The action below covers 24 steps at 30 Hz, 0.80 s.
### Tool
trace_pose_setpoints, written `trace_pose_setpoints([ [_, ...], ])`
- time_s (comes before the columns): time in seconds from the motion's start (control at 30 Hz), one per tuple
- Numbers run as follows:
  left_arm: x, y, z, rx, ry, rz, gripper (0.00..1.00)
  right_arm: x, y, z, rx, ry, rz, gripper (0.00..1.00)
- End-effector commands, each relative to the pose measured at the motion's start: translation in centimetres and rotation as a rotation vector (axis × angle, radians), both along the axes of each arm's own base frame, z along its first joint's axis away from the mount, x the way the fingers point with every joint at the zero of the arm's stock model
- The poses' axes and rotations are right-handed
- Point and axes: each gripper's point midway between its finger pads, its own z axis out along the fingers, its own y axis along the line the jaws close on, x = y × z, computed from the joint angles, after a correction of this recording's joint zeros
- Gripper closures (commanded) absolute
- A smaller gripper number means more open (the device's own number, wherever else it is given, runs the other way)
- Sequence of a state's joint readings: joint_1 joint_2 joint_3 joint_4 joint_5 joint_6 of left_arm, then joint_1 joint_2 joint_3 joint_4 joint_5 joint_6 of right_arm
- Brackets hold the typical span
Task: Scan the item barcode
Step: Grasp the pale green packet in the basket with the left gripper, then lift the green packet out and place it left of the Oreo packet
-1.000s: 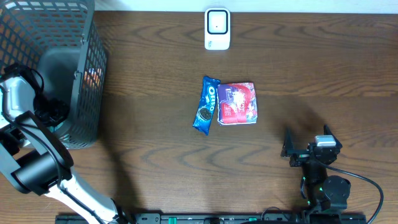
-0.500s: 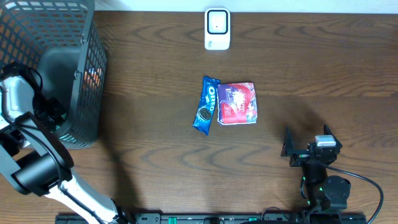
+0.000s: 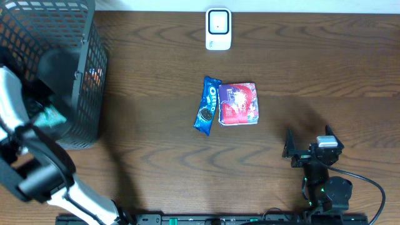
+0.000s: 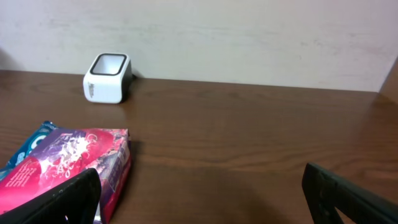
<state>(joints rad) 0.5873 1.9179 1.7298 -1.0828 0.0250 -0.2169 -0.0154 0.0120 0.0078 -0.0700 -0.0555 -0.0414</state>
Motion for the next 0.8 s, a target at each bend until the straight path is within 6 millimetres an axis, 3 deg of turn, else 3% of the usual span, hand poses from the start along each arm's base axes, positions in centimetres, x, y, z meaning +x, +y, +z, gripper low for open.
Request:
trace_pose_setpoints([
  [0.0, 2.3, -2.0, 11.3, 0.033, -0.371, -0.023, 0.93, 0.0, 0.5, 0.0, -0.004, -0.002, 0.023, 0.01],
  [0.2, 2.1, -7.9, 23.8, 0.067, -0.780, -0.203, 0.93, 0.0, 0.5, 0.0, -0.004, -0.002, 0.023, 0.01],
  [0.27, 1.3, -10.3, 26.4, 0.090, -0.847, -0.259, 0.93, 0.0, 0.5, 0.0, -0.004, -0.002, 0.023, 0.01],
  [0.37, 0.4, -14.5, 28.7, 0.081, -0.909, -0.352, 0.93, 0.0, 0.5, 0.0, -0.004, -0.002, 0.023, 0.01],
  [0.47, 0.4, -19.1, 29.2, 0.008, -0.928, -0.442, 0.93, 0.0, 0.5, 0.0, -0.004, -0.002, 0.023, 0.01],
  [0.57, 0.8, -23.8, 28.0, -0.083, -0.892, -0.549, 0.93, 0.0, 0.5, 0.0, -0.004, -0.002, 0.022, 0.01],
  [0.77, 2.3, -32.4, 22.0, -0.277, -0.714, -0.698, 0.93, 0.0, 0.5, 0.0, -0.004, -0.002, 0.022, 0.01],
])
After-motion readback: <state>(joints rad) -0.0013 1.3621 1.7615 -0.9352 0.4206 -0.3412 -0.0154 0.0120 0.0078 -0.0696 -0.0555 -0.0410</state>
